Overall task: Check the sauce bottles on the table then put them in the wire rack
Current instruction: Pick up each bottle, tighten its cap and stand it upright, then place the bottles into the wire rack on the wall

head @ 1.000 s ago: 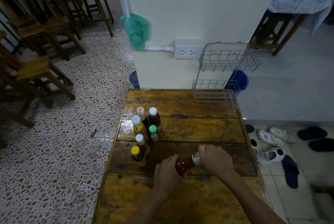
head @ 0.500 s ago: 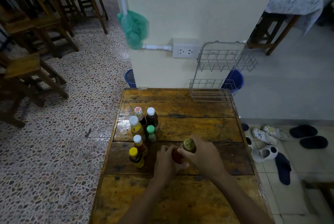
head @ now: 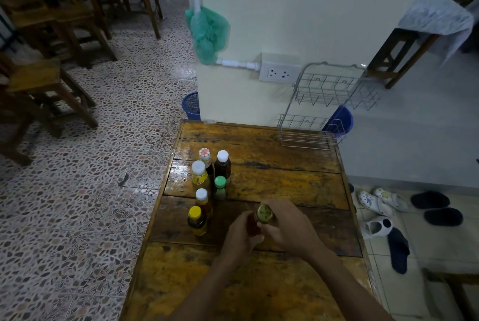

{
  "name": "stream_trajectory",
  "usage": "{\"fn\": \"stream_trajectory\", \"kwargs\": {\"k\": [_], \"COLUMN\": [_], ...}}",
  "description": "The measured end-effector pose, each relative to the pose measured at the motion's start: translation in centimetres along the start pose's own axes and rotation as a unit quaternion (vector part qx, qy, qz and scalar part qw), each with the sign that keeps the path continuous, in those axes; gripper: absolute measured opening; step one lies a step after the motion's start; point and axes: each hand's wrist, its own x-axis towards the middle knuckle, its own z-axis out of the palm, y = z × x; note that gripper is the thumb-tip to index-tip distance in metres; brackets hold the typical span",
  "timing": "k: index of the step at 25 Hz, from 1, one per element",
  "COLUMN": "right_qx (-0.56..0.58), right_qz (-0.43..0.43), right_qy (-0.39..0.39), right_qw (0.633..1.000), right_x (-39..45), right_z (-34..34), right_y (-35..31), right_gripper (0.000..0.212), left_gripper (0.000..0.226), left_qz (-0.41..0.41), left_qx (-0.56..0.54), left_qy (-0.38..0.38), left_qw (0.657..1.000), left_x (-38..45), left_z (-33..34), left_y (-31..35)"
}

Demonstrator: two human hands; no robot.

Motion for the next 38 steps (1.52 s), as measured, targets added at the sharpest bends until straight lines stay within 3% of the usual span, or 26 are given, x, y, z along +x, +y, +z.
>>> {"fn": "stream_trajectory", "kwargs": {"k": [4, 9, 17, 19, 21, 23, 26, 31, 34, 38], "right_qx": [0.053, 0.088, 0.140, 0.165, 0.179, 0.178, 0.174, 0.178, 0.155, 0.086], "right_qz": [-0.029, -0.025, 0.020, 0.064, 0.112, 0.111, 0.109, 0.079, 0.026, -0.035], "right_qy": [-0.051, -0.041, -0.028, -0.003, 0.033, 0.066, 0.097, 0.198, 0.278, 0.350], "right_qw": [0.997, 0.995, 0.990, 0.984, 0.977, 0.975, 0.974, 0.961, 0.947, 0.932], "right_x": [1.3, 1.2, -0.4, -0.6, -0.6, -0.6, -0.7, 2.2, 6.4, 13.4], "right_z": [-1.0, -1.4, 1.2, 2.4, 3.4, 3.9, 2.7, -9.5, -20.5, -31.9], "right_y": [1.2, 1.5, 2.3, 2.3, 2.3, 2.3, 2.1, 1.8, 2.0, 2.8], "right_gripper": [0.047, 0.068, 0.092, 0.088, 0.068, 0.046, 0.039, 0.033, 0.025, 0.033], "left_gripper": [0.071, 0.078, 0.062, 0.063, 0.064, 0.064, 0.065, 0.047, 0.055, 0.059], "left_qz": [0.007, 0.017, 0.035, 0.043, 0.051, 0.062, 0.087, 0.176, 0.251, 0.277], "left_qx": [0.012, 0.014, 0.040, 0.046, 0.043, 0.044, 0.056, 0.048, 0.096, 0.144], "left_qy": [0.002, -0.011, 0.001, -0.002, -0.011, -0.011, 0.004, 0.043, 0.092, 0.163], "left_qw": [1.000, 1.000, 0.999, 0.998, 0.998, 0.997, 0.995, 0.982, 0.959, 0.936], "left_x": [-0.5, -0.6, 0.8, 1.0, 1.2, 1.5, 1.5, 4.9, 9.5, 15.8], "left_z": [-0.6, -0.6, -0.6, -0.6, -0.6, -0.6, -0.7, -3.2, -5.7, -8.8], "left_y": [-0.7, -0.1, -0.2, -0.3, -0.5, -0.7, 0.8, 14.3, 25.5, 37.5]}}
